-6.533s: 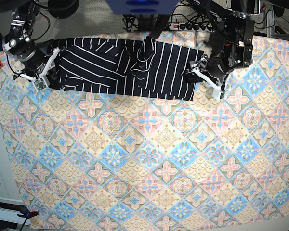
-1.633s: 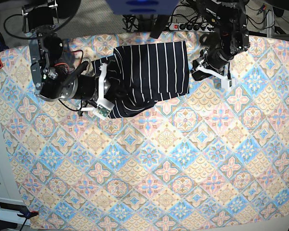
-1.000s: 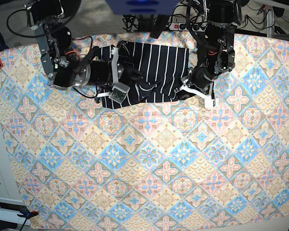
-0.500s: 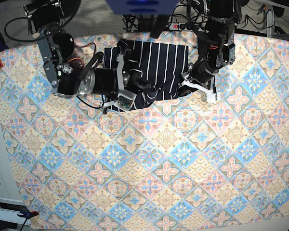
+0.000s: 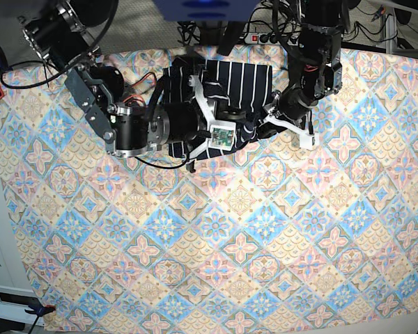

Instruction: Fold the T-shirt properly

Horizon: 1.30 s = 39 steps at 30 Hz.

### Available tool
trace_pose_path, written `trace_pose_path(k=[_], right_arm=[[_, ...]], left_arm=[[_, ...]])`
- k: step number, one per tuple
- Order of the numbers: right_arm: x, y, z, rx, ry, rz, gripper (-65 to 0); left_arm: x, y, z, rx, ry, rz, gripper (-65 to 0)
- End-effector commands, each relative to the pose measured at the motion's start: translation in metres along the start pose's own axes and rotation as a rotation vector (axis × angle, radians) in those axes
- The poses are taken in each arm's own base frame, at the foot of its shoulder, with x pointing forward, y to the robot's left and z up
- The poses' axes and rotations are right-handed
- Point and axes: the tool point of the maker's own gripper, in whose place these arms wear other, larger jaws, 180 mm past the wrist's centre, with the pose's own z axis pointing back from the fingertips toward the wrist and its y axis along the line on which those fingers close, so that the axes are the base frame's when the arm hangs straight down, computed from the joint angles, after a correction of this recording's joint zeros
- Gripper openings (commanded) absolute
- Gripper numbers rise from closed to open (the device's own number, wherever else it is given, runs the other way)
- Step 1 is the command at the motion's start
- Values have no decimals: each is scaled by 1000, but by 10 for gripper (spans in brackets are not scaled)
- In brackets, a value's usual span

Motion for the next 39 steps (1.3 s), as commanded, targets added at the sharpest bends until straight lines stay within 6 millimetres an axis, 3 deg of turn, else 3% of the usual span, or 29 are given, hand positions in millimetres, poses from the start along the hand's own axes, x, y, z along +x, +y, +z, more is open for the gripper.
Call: trace_pose_path(k=[1, 5, 11, 17, 21, 39], right_arm=[[10, -4, 3, -15, -27, 30, -646], [-9, -8, -5, -60, 76, 80, -582], [-33, -22, -5, -148, 192, 120, -450], [-56, -21, -4, -181, 262, 110, -450], [-83, -27, 11, -246, 315, 49, -450], [-116, -22, 27, -285, 352, -73, -447]], left_arm=[[-13, 31, 6, 124, 55, -5, -577], [5, 50, 17, 164, -3, 44, -574], [9, 50, 17, 165, -13, 47, -572], [5, 46, 15, 157, -8, 56, -571], [2, 47, 15, 160, -4, 58, -571], [1, 47, 15, 162, 0, 53, -571]])
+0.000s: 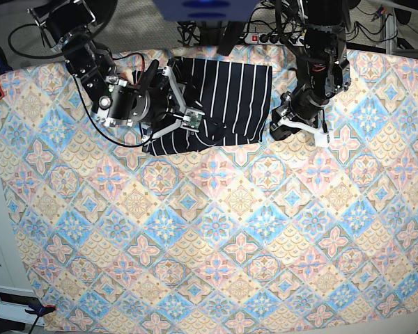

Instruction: Fold the T-shirt properly

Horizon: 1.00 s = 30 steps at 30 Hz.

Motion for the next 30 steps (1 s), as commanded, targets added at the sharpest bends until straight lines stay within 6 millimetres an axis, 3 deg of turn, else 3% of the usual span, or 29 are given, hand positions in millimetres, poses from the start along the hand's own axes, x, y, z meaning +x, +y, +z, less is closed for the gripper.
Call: trace_pose_path(k=[1, 7, 13, 16, 21, 26, 30], right_arm=[[-2, -9, 6, -27, -6, -5, -447], [-9, -10, 7, -33, 3, -32, -461], [-12, -8, 4, -25, 12, -41, -638], [-3, -10, 7, -32, -13, -21, -639], [44, -17, 13, -12, -153, 44, -639], [113, -23, 33, 42, -376, 46, -639], [149, -10, 35, 91, -445, 119, -638]], left_arm=[[-15, 26, 4, 115, 62, -20, -571], [-16, 25, 3, 114, 66, -19, -571], [-15, 26, 4, 116, 67, -21, -571], [-15, 26, 4, 116, 64, -21, -571], [-15, 27, 4, 118, 64, -22, -571], [-14, 27, 4, 118, 62, -22, -572], [-14, 27, 4, 118, 61, -21, -574]])
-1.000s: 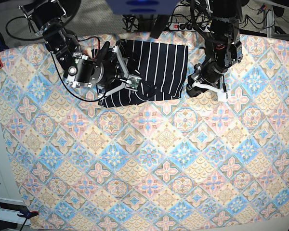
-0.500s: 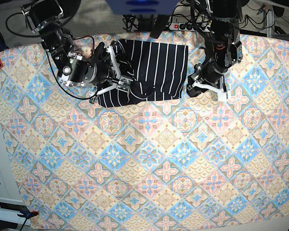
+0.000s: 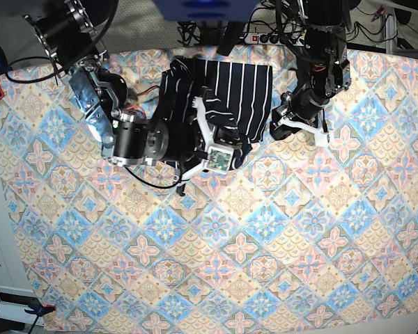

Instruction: Fold the T-shirt properly

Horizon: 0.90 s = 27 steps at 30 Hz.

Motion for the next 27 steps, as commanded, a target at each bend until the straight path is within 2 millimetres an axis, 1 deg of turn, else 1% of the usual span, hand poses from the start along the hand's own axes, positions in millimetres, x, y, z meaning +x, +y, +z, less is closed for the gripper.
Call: trace_pose_path(k=[1, 2, 4, 5, 7, 9, 11, 13, 15, 18, 21, 23, 25, 26, 27], right_arm=[[21, 5, 0, 28, -58, 42, -638], [24, 13, -5, 56, -57, 65, -638], [25, 26, -12, 100, -46, 95, -636], [23, 33, -16, 113, -28, 113, -635], [13, 36, -22, 96, 25, 158, -630], [1, 34, -26, 60, 93, 216, -595], [-14, 34, -29, 26, 157, 248, -526], [-24, 30, -30, -8, 203, 273, -456], [-26, 26, -29, -26, 215, 278, -411], [-24, 23, -28, -34, 208, 277, -422], [-26, 4, -19, -90, 203, 236, -443], [-31, -9, -11, -132, 199, 196, -452], [-48, -22, 3, -175, 222, 149, -455], [-58, -26, 9, -192, 237, 122, -455], [-71, -30, 17, -214, 261, 89, -454]], left_arm=[[-14, 27, 4, 119, 59, -19, -574], [-14, 28, 4, 120, 58, -18, -574], [-13, 28, 4, 120, 56, -18, -574], [-12, 28, 4, 120, 55, -16, -574], [-12, 28, 4, 119, 55, -14, -575], [-11, 27, 4, 116, 53, -12, -575], [-11, 26, 4, 114, 52, -12, -574], [-11, 25, 3, 111, 52, -10, -572], [-12, 24, 3, 109, 51, -6, -572], [-11, 24, 2, 108, 48, -6, -571], [-6, 21, 1, 102, 40, -9, -571], [-6, 21, 1, 102, 40, -9, -571], [-6, 21, 1, 102, 40, -9, -571], [-6, 21, 1, 102, 40, -9, -571], [-6, 21, 1, 103, 41, -8, -571]])
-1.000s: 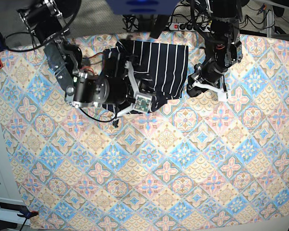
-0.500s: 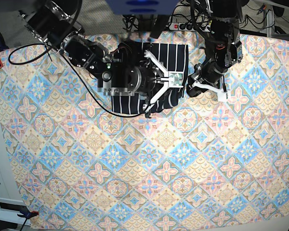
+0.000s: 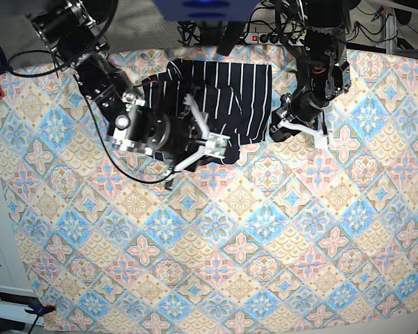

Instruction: Fold the T-shirt properly

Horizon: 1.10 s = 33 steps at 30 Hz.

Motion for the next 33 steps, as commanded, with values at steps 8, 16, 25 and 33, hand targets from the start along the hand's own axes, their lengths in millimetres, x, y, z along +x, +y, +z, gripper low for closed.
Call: trace_pose_path(k=[8, 16, 25, 33], right_arm=[[-65, 34, 15, 31, 94, -165, -386], [-52, 68, 10, 95, 22, -214, -387], [-22, 71, 2, 97, -59, -251, -383], [-18, 79, 0, 122, -62, -231, -386]], left_arm=[[-10, 22, 2, 104, 42, -15, -571], [-11, 22, 2, 106, 44, -20, -571], [-10, 22, 2, 106, 43, -21, -571], [-17, 5, -7, 72, 57, -14, -570]])
